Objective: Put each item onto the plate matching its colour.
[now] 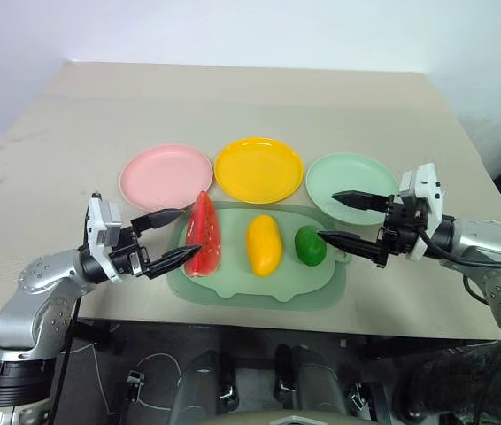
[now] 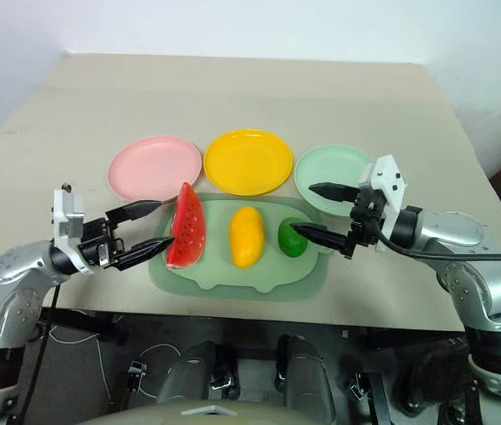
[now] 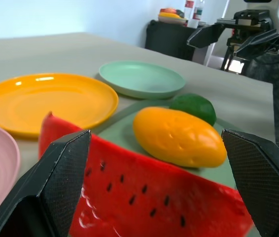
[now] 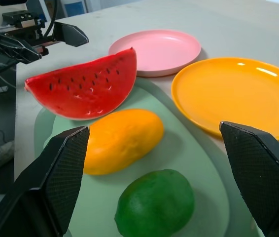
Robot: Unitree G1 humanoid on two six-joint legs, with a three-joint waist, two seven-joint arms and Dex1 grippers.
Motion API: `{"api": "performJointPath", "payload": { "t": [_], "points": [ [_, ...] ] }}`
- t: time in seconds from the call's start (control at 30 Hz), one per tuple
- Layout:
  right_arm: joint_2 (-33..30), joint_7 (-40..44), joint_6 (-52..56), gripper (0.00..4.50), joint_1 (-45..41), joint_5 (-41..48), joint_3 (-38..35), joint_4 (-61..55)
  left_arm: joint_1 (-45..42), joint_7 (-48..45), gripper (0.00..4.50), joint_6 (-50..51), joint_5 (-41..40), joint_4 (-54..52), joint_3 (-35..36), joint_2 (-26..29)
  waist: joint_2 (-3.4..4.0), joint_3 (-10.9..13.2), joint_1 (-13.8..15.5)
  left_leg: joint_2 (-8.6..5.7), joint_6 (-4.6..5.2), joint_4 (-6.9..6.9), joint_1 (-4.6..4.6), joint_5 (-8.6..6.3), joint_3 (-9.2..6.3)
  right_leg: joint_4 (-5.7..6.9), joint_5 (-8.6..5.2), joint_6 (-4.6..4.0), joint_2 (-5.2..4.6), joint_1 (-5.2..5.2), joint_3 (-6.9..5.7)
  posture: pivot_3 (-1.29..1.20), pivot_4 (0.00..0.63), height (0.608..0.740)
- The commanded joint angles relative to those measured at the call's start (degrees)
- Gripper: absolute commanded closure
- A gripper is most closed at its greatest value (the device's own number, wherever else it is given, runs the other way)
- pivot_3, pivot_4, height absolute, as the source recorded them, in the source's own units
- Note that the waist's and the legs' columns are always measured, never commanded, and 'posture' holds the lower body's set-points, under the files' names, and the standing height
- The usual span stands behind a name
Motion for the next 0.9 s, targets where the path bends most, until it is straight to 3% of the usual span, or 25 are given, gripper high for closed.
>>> {"api": "performJointPath", "payload": {
  "t": [0.03,0.6,0.9],
  "points": [
    [0.9,-0.6,-0.9,0.00,-0.9,0.3,-0.2,-1.0,-0.7,-0.1,0.04,-0.9,-0.4,-1.5,1.7,1.1,0.00,0.0,0.0,0.00,0.00,0.01,0.00,0.00,0.00,0.00,-0.01,0.02,0.00,0.00,0.00,0.00,0.150,0.696],
    [-0.7,-0.7,1.4,0.00,2.6,1.2,-2.2,-0.6,2.3,1.9,0.04,2.5,-3.5,-7.1,0.9,1.0,0.01,0.0,0.2,-0.01,0.01,0.04,0.00,-0.01,-0.01,-0.01,-0.07,0.11,-0.02,0.03,0.00,0.00,0.150,0.696],
    [-1.3,-6.7,9.3,0.00,1.6,3.6,-3.1,-2.6,4.0,3.6,0.04,3.5,-3.3,-9.4,1.3,1.1,0.01,0.0,-0.1,0.00,0.03,0.02,0.00,-0.02,-0.01,-0.01,-0.01,0.01,0.00,0.01,0.00,0.00,0.150,0.696]
  ]
}}
